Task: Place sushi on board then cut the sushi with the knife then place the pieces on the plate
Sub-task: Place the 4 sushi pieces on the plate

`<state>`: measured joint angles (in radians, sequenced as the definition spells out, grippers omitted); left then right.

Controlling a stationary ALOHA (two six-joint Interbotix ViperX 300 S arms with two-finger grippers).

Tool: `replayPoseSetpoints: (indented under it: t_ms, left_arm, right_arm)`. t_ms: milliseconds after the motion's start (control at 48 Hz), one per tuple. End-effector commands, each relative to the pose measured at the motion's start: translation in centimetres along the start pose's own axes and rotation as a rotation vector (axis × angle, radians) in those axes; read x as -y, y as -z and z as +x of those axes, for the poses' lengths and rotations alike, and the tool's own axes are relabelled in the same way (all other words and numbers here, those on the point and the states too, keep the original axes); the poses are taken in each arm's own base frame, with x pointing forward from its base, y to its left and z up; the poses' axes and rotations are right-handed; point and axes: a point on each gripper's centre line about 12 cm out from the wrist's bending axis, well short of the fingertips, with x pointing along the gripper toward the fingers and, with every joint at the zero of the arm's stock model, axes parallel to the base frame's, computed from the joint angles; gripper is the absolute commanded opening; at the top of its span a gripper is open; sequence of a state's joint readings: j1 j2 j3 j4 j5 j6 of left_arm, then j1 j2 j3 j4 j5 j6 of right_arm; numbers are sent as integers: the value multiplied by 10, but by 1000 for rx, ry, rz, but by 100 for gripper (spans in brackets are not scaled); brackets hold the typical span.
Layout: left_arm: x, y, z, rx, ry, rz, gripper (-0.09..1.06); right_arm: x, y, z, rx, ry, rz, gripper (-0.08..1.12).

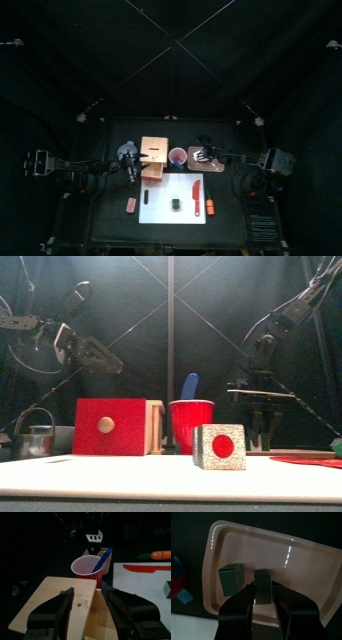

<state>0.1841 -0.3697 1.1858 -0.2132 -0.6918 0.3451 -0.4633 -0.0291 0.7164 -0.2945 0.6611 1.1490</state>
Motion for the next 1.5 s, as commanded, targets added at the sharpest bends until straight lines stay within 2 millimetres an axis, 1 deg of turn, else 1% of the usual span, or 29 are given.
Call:
replayPoseSetpoints:
  t_ms: [21,104,312,417,542,646,771,833,917,938,1000,1083,1104,1188,1229,1250,1312,1396,1500]
  left_arm:
    - [-1,-8,-1,31,-1,2,84]
    - [-2,-11,-3,46,-4,0,84]
    - [-3,-12,-6,52,-8,-4,84]
    - [-3,-11,-6,49,-7,-4,84]
    - [-3,-10,-6,45,-9,-4,84]
    - [-4,-10,-6,44,-13,-5,84]
    - [-4,-9,-7,41,-13,-4,84]
    - [-5,-9,-7,41,-16,-5,84]
    - [-5,-9,-7,42,-17,-6,84]
    - [-5,-9,-6,43,-18,-6,84]
    - [-5,-10,-6,46,-18,-6,84]
    - [-7,-13,-4,53,-23,-7,84]
    - [-7,-13,-4,54,-24,-8,84]
    - [-8,-18,-2,66,-29,-14,84]
    - [-9,-20,-1,71,-32,-17,84]
    - [-9,-21,-1,72,-34,-21,84]
    - [-11,-24,1,80,-46,-36,84]
    - [-14,-25,2,79,-67,-64,84]
    - [-16,-19,1,56,-92,-101,84]
  right_arm:
    - [0,-6,-5,17,-14,14,77]
    - [-1,-7,-6,23,-16,11,83]
    - [-5,-11,-9,41,-35,5,83]
    - [-1,-12,-5,49,-28,-6,83]
    - [-1,-18,-18,78,-62,12,83]
    - [-7,-21,-29,100,-141,45,83]
    - [-1,-19,-40,115,-168,59,83]
    - [1,-19,-50,130,-192,66,83]
    - [0,-18,-68,174,-248,35,83]
    - [-3,-16,-73,184,-267,7,83]
    - [-19,3,-86,191,-327,-119,83]
    - [-47,42,-97,159,-395,-334,83]
    - [-52,49,-99,149,-408,-363,83]
    - [-75,86,-105,88,-465,-528,83]
    - [-88,101,-108,66,-492,-592,83]
    - [-92,105,-109,60,-498,-614,83]
    - [-114,125,-111,49,-523,-738,83]
    - [-140,143,-109,45,-520,-896,84]
    - [-162,155,-102,35,-506,-1056,84]
